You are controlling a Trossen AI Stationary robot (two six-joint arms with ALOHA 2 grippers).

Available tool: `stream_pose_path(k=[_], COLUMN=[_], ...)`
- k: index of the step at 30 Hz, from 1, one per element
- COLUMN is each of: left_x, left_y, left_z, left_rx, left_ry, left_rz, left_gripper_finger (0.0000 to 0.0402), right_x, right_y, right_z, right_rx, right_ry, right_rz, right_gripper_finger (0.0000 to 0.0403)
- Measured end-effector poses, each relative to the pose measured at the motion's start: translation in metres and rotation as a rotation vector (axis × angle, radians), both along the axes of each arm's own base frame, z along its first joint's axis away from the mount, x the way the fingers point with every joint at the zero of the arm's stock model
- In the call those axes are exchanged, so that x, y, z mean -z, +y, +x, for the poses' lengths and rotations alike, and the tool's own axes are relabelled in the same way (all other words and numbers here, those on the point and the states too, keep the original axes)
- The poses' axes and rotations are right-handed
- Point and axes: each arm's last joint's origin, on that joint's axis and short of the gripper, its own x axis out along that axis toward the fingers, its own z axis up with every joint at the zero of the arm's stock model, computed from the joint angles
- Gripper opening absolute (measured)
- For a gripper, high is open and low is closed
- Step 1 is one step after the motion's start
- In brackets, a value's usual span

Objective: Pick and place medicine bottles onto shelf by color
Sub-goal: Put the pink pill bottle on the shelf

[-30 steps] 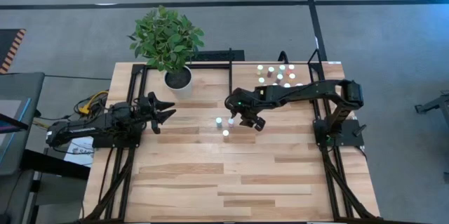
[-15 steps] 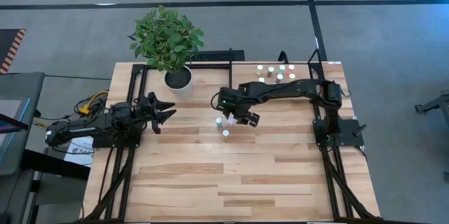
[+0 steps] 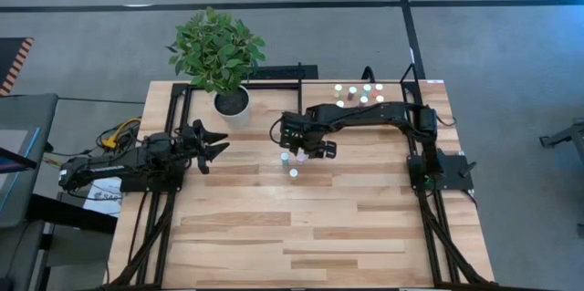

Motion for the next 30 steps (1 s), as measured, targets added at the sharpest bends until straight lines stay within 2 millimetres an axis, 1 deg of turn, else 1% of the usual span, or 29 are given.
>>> stream_pose_path(k=[16,21,26,30], left_x=[0.0,0.0,0.0,0.0], left_y=[0.0,0.0,0.0,0.0], left_z=[0.0,0.0,0.0,0.0], left_rx=[0.0,0.0,0.0,0.0], left_ry=[0.0,0.0,0.0,0.0], left_rz=[0.0,0.0,0.0,0.0], left_gripper_finger=[0.0153,0.0153,0.0153,0.0153], right_x=[0.0,0.008,0.011,0.011], right_y=[-0.001,0.003,0.002,0.002], right_z=[0.0,0.001,0.0,0.002], right_rx=[-0.15,-0.181,-0.226,-0.262], right_ry=[-0.014,-0.035,-0.04,-0.048], right_rz=[-0.081,-0.096,-0.112,-0.171], right_gripper_finger=[0.0234,0.0234,0.0234,0.0234])
